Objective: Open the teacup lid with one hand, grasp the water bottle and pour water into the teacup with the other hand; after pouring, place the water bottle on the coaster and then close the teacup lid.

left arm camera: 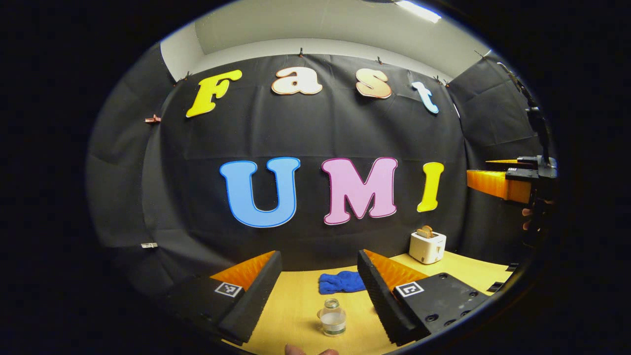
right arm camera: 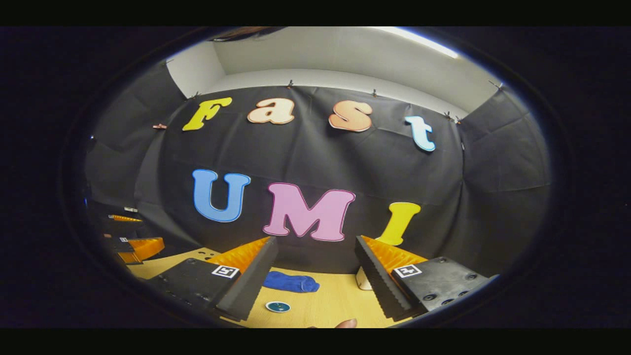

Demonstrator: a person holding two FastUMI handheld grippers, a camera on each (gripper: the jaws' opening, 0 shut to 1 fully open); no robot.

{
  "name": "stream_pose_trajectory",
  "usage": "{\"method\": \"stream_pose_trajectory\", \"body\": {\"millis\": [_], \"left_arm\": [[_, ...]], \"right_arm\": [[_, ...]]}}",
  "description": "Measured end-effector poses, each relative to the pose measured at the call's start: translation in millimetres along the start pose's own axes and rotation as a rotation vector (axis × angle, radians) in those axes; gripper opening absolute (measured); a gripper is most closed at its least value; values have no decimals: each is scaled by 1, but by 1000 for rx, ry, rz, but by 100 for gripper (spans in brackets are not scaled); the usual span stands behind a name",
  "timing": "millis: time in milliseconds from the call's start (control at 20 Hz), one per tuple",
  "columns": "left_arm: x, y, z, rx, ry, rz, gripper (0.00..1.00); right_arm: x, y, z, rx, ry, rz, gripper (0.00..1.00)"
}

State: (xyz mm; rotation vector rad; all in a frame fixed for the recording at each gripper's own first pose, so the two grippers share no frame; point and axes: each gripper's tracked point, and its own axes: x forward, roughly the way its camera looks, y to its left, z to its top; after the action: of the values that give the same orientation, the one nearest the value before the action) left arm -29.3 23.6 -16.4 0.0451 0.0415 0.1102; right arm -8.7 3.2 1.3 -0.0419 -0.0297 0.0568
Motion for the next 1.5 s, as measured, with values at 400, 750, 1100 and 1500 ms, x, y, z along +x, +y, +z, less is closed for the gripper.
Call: {"method": "stream_pose_trajectory", "body": {"millis": [400,750,1100,1500], "left_arm": [[2,7,-20,-22,25,11,97],[27,-9,-77,-13,47,-25,97],[46,-28,-191,23,113,-20,97],[51,-36,-258,-23,164,23,97]], "right_arm": [[19,34,-36,-5,15,112,98],[49,67,-138,21,86,188,98],[61,90,-271,27,172,218,98],[81,103,-403,35,341,252,89]]}}
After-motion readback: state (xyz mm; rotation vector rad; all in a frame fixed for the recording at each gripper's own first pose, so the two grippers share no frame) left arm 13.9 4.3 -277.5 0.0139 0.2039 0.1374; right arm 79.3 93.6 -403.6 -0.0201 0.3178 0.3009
